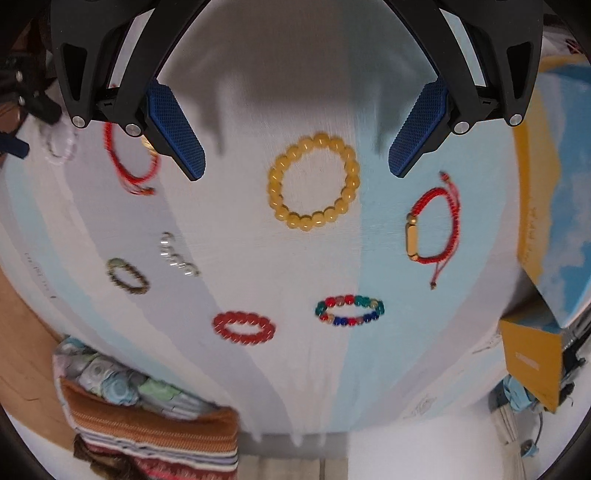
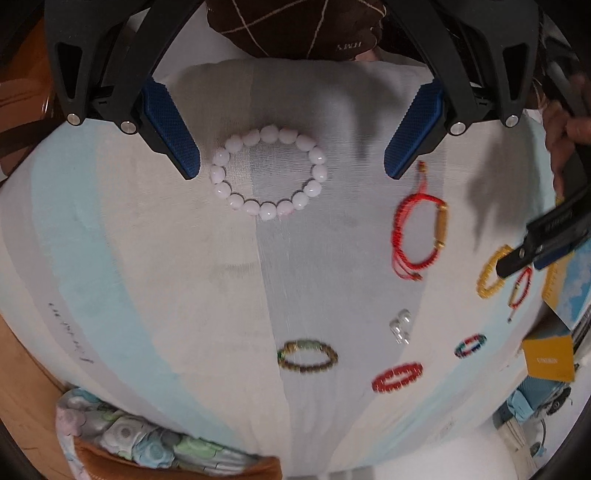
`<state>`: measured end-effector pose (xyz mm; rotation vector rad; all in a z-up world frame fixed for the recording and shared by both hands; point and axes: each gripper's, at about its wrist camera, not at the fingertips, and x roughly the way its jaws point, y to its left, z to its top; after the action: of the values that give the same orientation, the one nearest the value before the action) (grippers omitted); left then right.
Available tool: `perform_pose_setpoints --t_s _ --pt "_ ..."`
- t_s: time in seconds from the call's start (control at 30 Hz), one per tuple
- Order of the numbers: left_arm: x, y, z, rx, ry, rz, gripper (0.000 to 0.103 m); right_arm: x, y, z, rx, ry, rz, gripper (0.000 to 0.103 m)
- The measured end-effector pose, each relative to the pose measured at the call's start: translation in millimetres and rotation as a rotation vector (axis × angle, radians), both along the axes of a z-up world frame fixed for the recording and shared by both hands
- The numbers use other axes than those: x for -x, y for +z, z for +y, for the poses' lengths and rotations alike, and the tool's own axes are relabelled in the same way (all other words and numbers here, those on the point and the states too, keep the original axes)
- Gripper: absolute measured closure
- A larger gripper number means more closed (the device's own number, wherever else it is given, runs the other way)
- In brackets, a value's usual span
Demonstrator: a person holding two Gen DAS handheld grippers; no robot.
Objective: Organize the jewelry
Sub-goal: 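Grasp the yellow amber bracelet with the left tool while the right tool grasps the white bead bracelet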
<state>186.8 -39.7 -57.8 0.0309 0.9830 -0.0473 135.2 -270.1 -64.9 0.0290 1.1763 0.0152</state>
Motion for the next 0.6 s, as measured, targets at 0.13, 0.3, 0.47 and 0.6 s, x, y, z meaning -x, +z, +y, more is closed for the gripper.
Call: perform_pose_setpoints --t_s 0.13,0.3,0.47,0.6 --pt "-13.3 -17.9 2.7 -0.004 0.020 0.026 0.006 -8.4 -20.4 -4.0 -0.018 -0.004 0.031 0.009" --pt "-19.9 -28.6 3.1 -0.025 0.024 0.019 0.006 -13.3 -31.4 -1.5 0.005 0.011 0.022 0.011" --pt "-15.7 -26.5 0.5 -0.025 0.026 0.001 0.024 -8.6 -32.2 -0.8 0.028 0.025 0.006 0.018" --pt "-8.2 -23.5 -4.4 -0.023 0.028 -0.010 0.044 -2.3 -29.0 -2.3 0.031 0.017 -0.008 0.036"
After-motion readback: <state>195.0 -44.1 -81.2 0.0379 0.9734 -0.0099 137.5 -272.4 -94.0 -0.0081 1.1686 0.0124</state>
